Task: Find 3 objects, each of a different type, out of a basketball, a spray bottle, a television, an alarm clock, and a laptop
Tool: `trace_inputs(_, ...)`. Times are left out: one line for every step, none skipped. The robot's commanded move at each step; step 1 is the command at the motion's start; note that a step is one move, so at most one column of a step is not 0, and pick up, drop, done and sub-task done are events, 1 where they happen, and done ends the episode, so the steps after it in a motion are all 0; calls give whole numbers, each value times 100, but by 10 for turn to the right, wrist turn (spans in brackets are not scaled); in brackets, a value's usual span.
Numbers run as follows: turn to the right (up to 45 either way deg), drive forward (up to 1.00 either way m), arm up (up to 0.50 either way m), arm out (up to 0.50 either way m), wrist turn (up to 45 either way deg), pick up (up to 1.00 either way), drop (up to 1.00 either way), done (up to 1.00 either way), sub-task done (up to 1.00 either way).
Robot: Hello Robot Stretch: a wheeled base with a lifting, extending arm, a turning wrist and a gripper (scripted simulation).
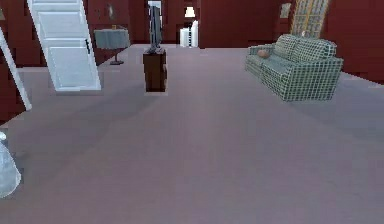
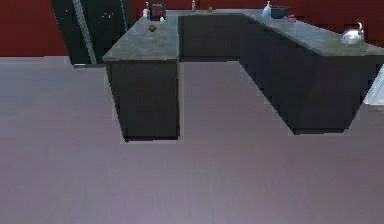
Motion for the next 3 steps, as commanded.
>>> trace_inputs(-60, 0, 0, 0, 0, 0, 0, 0, 0)
trace_inputs(0, 50, 0, 0, 0, 0, 0, 0, 0)
trace_inputs(-120, 0, 0, 0, 0, 0, 0, 0, 0)
